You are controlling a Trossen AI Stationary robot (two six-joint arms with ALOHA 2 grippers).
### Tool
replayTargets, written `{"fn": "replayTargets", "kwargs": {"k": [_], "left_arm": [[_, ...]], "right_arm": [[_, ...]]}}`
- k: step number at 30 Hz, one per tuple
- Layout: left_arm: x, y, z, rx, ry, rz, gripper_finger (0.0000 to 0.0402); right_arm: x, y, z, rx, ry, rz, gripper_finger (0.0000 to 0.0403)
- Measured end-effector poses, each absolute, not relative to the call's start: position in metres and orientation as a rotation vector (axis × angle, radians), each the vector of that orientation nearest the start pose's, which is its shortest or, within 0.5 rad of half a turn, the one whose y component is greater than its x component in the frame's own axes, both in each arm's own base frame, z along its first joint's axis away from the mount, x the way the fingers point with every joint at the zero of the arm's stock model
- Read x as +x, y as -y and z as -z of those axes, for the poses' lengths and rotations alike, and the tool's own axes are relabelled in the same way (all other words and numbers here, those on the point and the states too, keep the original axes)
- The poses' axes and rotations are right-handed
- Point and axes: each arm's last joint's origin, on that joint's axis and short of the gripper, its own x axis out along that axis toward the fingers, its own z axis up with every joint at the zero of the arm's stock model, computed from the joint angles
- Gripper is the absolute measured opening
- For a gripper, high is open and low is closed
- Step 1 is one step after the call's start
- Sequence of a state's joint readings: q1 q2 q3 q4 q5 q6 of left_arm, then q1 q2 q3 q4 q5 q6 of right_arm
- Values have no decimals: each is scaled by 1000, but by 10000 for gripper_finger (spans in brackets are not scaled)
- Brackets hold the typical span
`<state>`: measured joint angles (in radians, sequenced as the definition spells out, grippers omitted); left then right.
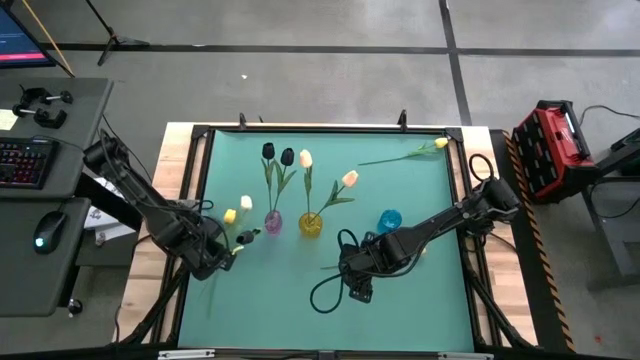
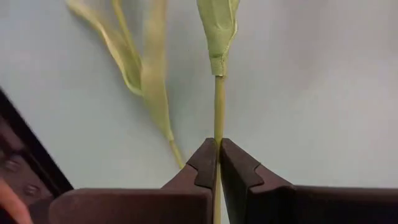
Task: Sort flowers into vase by color
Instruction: Put the white tulip into the yellow vase
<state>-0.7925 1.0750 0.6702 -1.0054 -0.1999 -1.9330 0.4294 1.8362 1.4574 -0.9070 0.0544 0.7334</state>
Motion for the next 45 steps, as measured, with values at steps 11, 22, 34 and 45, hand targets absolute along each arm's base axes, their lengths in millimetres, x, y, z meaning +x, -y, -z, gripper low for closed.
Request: {"fn": "replayTargets", "kwargs": {"k": [11,22,34,45], "left_arm": [[106,83,-294,-852,-715,-824,0],[117,57,-396,-508,-143,-753,0],[169,51,-469,-200,33,-534,0],[228,50,-473,-1,140,-202,0]], "right_arm": [[338,-153,-239,314,-1242,109,334],[342,-155,-302,232,-1137,39,334],[345,-125,-416,107,-723,234,334],[343,-69,-530,65,-83,226,334]]}}
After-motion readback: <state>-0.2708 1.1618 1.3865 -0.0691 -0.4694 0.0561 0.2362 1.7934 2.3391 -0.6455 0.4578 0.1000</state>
